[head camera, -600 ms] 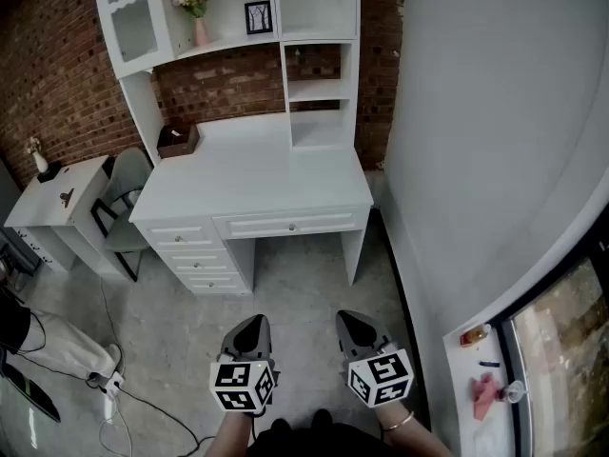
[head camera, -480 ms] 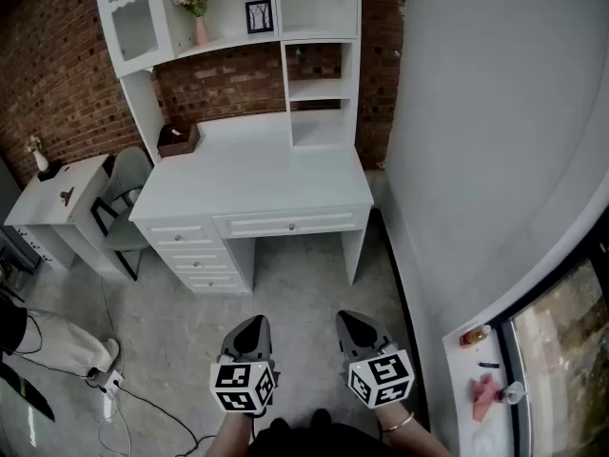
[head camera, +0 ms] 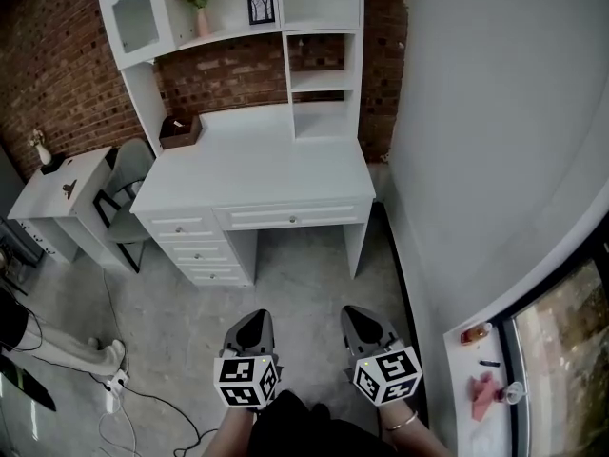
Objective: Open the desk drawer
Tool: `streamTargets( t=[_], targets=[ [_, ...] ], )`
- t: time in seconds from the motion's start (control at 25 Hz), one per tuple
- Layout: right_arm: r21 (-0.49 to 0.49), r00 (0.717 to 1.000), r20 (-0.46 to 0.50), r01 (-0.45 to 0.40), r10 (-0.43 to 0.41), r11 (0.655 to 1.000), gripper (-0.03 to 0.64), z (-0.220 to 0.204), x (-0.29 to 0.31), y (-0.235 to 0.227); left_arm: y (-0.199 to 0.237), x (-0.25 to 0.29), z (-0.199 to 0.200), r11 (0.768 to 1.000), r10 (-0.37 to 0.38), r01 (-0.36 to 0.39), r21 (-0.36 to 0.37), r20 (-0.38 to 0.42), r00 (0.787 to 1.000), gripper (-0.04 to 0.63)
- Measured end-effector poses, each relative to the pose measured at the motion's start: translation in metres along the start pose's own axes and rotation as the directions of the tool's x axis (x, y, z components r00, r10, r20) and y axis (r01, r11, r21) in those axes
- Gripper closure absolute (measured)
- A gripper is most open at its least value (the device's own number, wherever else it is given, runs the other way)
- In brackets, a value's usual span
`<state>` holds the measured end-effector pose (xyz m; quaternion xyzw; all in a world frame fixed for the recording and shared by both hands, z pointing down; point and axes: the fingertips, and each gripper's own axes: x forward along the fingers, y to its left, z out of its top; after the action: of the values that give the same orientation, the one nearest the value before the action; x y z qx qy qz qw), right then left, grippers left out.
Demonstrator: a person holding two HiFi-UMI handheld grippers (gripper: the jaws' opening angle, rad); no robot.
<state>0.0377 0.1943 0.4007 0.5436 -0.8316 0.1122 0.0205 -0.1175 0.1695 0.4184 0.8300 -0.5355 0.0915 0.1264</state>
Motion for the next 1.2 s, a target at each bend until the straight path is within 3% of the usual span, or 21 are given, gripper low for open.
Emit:
streamTargets(
  t=[0.48, 0.8, 1.2],
  targets=[
    [0.013, 0.999, -0.020, 0.039, -0.038, 0.999, 0.612, 0.008, 0.037, -0.028, 0.022, 0.057, 0.016, 1.000, -0.010, 0.010, -0.008, -0.013, 1.000, 0.569],
    [0.009, 0.999, -0.029, 0.047, -0.046, 0.999, 0.612, 0.020, 0.101, -0.063, 0.047, 0.135, 0.024, 1.000, -0.026, 0.025, -0.010, -0.038, 0.999, 0.512],
    [0.006, 0.995, -0.030, 0.098, -0.097, 0.995, 0.612, 0.047, 0.185, -0.106, 0.081, 0.233, 0.044, 0.998, -0.060, 0.061, 0.003, -0.086, 0.994, 0.485]
  ],
)
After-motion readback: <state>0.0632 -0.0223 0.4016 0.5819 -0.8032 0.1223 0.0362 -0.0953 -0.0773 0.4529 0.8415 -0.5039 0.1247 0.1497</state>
